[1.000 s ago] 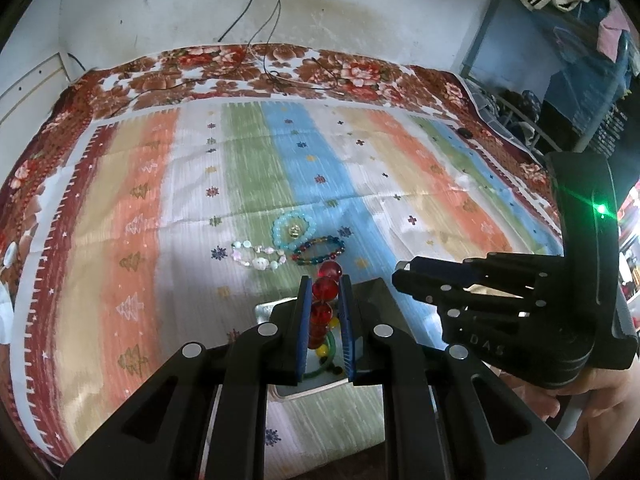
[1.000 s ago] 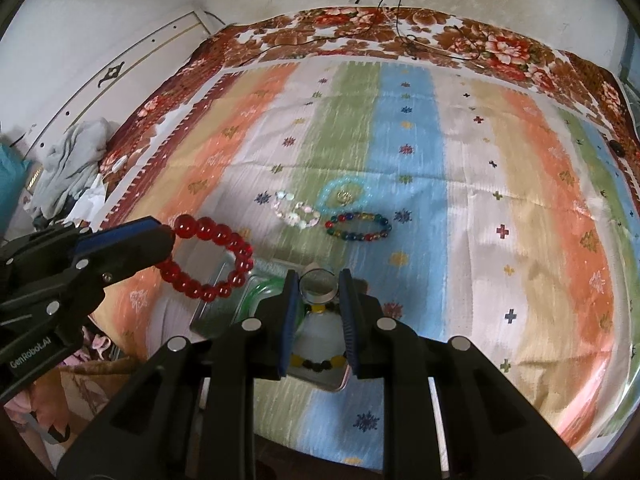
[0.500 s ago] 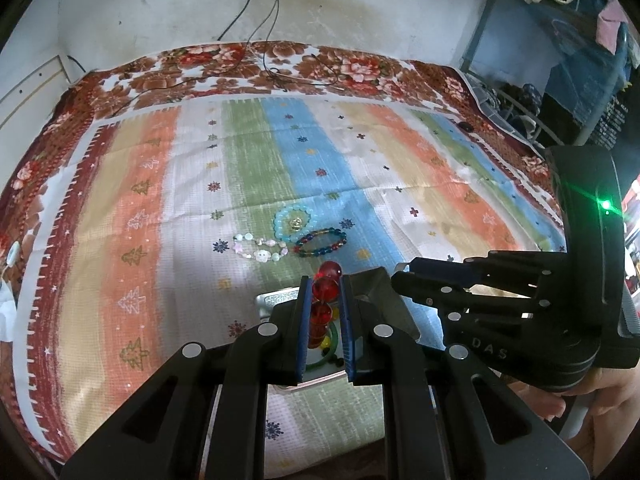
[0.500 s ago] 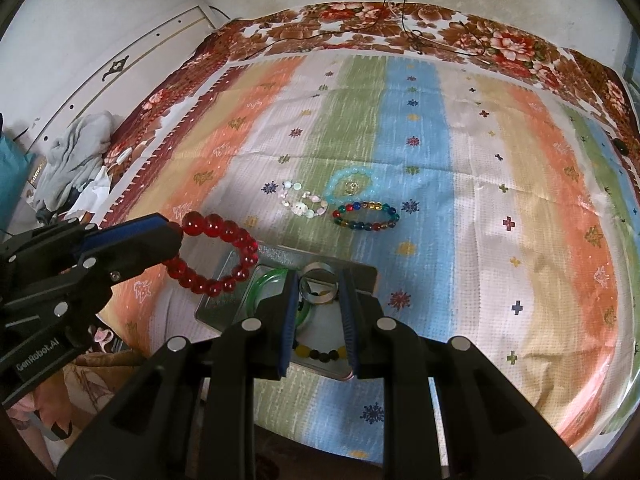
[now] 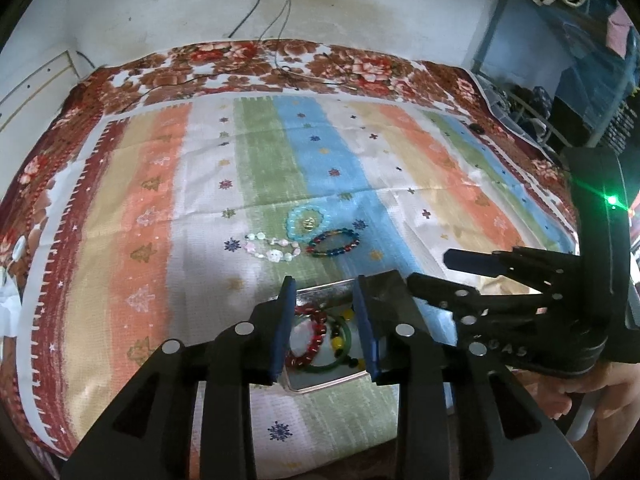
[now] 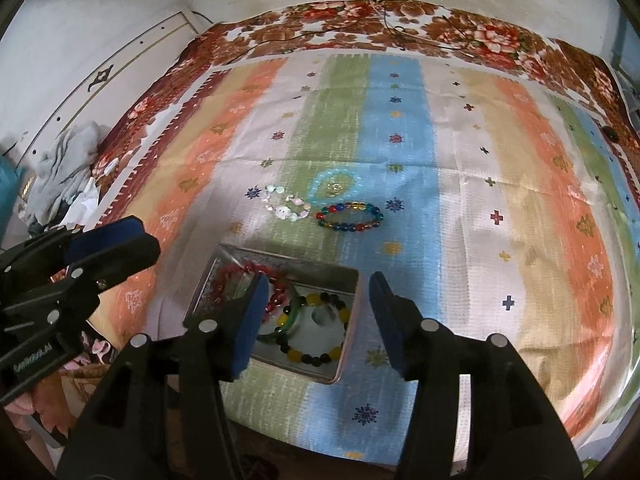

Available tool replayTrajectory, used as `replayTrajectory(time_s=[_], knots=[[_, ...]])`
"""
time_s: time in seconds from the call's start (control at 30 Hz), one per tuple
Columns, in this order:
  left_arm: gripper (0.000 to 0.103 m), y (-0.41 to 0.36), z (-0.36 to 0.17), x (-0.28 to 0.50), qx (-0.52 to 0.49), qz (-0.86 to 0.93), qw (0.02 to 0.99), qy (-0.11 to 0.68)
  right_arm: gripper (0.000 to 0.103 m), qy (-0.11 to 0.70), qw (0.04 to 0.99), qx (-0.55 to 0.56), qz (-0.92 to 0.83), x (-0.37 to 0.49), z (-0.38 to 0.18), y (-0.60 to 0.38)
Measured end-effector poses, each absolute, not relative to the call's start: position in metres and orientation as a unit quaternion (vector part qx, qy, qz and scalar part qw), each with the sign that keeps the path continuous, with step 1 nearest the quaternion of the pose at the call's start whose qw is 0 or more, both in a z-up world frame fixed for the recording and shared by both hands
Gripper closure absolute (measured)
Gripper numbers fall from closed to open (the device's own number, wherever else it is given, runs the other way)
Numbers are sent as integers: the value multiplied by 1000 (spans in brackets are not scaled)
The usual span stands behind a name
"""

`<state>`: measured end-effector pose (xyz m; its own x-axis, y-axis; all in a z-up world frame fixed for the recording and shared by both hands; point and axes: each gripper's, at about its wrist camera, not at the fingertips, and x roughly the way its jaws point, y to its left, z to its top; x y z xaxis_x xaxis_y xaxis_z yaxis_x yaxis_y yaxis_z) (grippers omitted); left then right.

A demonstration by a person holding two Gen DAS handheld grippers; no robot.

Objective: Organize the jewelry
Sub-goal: 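Open left tool over the tin while right tool opens to drop its bracelet, then move left tool to the white shell bracelet while right tool approaches the rainbow bracelet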

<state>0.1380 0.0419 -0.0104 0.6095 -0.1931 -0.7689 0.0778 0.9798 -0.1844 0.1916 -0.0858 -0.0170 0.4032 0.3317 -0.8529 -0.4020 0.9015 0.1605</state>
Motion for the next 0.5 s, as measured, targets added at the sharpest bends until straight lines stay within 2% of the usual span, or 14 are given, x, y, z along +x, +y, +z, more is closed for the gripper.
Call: replayTrajectory(time_s=[0.5], knots=[[74, 48, -29, 166, -55, -60, 881, 466, 50, 514, 831, -37, 209, 210, -30, -85]])
